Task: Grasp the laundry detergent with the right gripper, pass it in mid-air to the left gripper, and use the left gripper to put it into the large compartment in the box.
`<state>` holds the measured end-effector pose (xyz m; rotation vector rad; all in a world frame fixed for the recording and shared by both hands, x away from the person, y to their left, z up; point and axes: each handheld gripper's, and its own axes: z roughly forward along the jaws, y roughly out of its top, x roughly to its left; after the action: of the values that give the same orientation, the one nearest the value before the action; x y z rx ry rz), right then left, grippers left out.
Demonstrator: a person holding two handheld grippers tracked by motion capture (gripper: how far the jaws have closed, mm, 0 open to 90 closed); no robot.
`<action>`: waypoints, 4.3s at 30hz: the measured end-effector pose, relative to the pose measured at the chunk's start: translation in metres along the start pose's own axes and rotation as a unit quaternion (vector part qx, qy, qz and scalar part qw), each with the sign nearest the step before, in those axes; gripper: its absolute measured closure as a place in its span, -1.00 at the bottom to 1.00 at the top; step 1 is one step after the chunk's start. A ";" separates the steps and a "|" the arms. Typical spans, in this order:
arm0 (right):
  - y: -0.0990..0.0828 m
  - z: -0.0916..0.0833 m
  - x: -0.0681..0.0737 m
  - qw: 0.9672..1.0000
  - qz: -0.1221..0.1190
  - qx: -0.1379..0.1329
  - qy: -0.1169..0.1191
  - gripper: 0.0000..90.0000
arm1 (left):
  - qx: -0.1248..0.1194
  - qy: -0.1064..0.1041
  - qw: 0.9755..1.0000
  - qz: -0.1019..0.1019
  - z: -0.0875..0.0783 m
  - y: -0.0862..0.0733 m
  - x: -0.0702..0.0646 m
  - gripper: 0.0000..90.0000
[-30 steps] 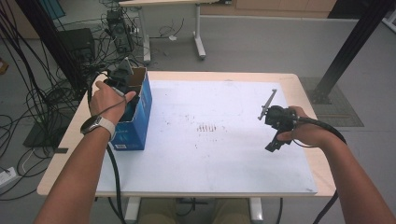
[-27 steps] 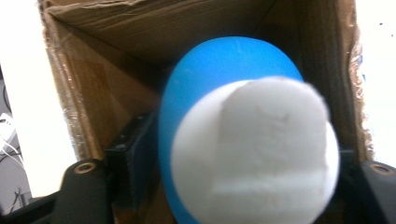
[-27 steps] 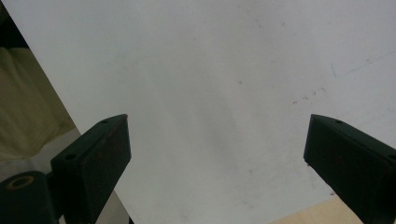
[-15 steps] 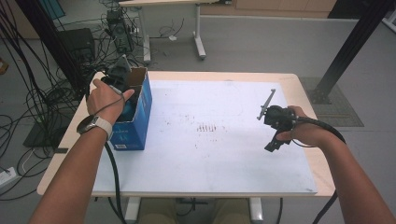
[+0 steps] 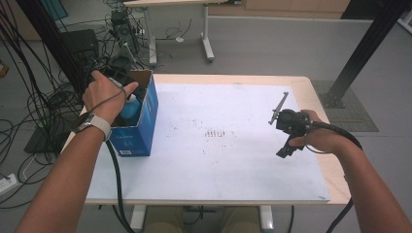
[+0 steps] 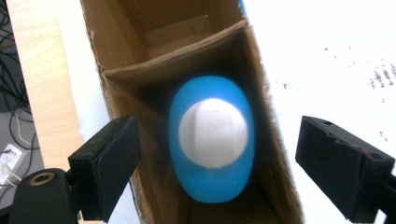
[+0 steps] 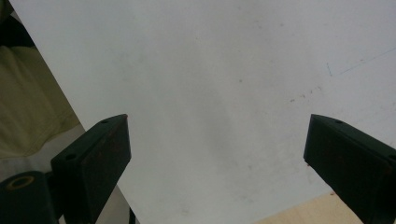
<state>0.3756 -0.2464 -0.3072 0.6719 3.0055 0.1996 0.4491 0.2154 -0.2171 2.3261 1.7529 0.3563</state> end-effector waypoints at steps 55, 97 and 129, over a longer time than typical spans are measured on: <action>-0.010 -0.013 0.005 1.000 0.009 -0.017 -0.010 -0.84 | -0.058 -0.173 0.914 0.362 -0.066 0.018 -0.125 -0.89; -0.017 -0.014 0.007 0.999 0.020 -0.026 -0.012 -0.84 | -0.021 -0.223 0.855 0.467 -0.018 -0.003 -0.183 -0.89; -0.016 -0.012 0.010 1.000 0.017 -0.024 -0.011 -0.85 | -0.023 -0.230 0.861 0.454 -0.015 -0.009 -0.178 -0.89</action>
<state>0.3583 -0.2580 -0.2975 0.7161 2.9601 0.2630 0.3892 0.0472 -0.2173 2.7376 0.3572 -0.0461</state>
